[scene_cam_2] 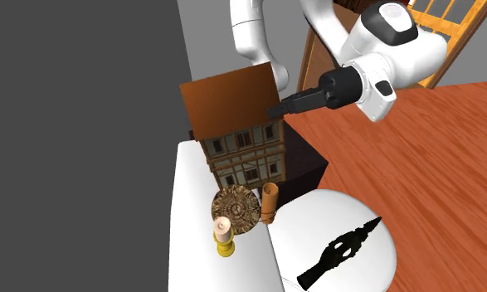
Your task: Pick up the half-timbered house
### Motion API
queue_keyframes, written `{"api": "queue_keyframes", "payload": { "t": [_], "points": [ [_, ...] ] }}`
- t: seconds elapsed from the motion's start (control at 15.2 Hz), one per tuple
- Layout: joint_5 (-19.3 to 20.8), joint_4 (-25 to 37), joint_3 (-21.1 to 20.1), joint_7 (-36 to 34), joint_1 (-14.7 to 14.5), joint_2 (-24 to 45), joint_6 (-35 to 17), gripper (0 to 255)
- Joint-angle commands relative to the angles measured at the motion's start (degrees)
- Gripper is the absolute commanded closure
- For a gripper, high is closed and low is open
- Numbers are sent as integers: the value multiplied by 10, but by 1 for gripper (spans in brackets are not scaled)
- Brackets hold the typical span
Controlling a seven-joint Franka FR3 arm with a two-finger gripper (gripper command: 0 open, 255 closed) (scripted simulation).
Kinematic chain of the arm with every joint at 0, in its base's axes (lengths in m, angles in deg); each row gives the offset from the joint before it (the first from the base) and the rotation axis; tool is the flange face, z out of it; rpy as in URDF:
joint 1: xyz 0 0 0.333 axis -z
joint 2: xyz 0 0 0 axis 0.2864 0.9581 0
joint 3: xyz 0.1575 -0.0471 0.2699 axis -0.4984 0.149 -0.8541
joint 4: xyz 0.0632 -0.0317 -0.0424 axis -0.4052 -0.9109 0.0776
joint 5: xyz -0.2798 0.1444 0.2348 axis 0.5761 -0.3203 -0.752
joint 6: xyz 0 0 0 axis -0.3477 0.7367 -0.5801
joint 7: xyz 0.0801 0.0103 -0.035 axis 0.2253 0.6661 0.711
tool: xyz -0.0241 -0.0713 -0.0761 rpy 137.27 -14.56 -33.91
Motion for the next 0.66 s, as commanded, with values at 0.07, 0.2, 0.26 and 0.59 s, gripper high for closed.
{"api": "queue_keyframes", "payload": {
  "t": [0.07,0.2,0.26,0.59],
  "points": [
    [4,13,1,21,0,-9,8,255],
    [7,23,2,34,1,-13,13,255],
    [9,29,2,41,1,-15,15,255],
    [14,45,3,61,2,-19,23,255]
  ]
}}
